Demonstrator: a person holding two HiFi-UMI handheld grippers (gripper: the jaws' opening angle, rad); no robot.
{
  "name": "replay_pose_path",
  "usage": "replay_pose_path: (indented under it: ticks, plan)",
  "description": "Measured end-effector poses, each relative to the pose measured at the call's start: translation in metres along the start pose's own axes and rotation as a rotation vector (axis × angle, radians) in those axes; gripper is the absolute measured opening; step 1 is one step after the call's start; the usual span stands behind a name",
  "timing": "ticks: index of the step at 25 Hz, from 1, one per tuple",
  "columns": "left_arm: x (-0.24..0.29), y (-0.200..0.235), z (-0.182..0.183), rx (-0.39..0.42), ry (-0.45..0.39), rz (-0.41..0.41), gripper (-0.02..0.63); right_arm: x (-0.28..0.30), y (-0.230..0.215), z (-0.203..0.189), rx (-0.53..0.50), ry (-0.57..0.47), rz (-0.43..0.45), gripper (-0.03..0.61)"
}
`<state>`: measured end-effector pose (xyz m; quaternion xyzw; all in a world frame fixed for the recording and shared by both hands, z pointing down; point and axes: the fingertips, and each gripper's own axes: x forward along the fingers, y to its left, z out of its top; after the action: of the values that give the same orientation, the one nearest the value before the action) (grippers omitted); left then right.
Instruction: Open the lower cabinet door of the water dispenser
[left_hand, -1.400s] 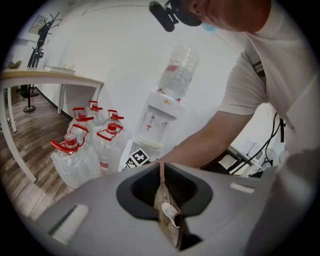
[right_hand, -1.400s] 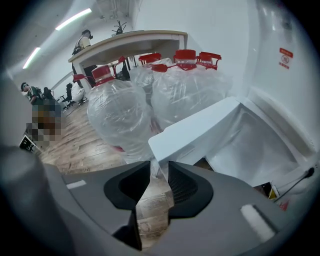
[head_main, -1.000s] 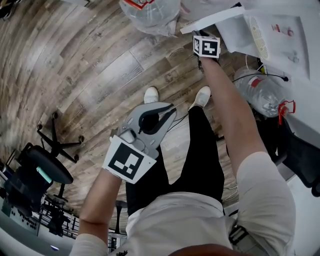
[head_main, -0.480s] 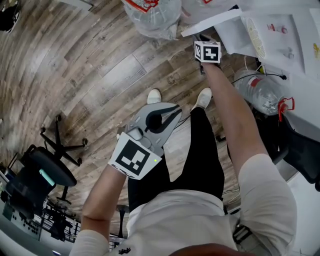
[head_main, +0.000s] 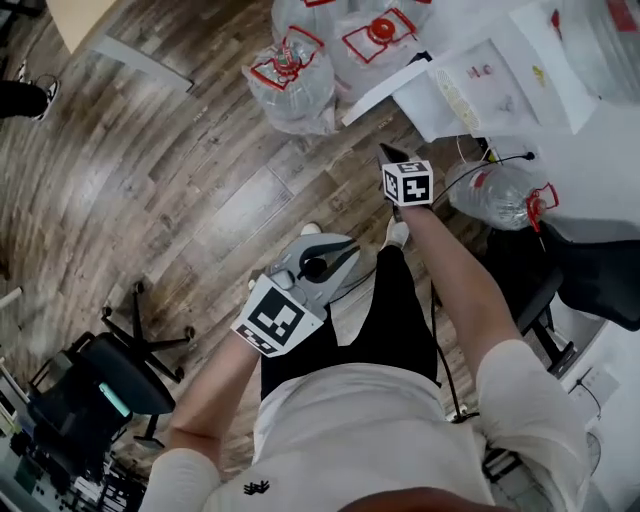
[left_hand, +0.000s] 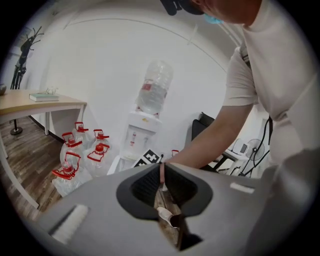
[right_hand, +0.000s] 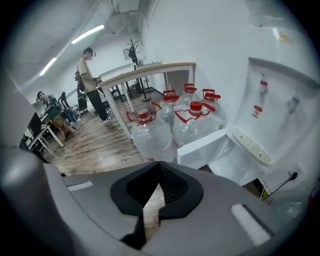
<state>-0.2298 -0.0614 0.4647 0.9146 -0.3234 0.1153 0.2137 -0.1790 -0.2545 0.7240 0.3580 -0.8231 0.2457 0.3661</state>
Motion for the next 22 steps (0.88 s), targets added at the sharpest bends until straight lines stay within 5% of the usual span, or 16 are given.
replay_pose_path:
  ticks: [9, 22]
  plan:
    - [-0.032, -0.055, 0.033, 0.059, 0.038, -0.07, 0.058, -0.18, 0.062, 0.001, -0.008, -0.094, 0.094, 0.002]
    - [-0.017, -0.135, 0.088, 0.13, 0.092, -0.126, 0.055, -0.408, 0.1, -0.011, 0.007, -0.27, 0.116, 0.002]
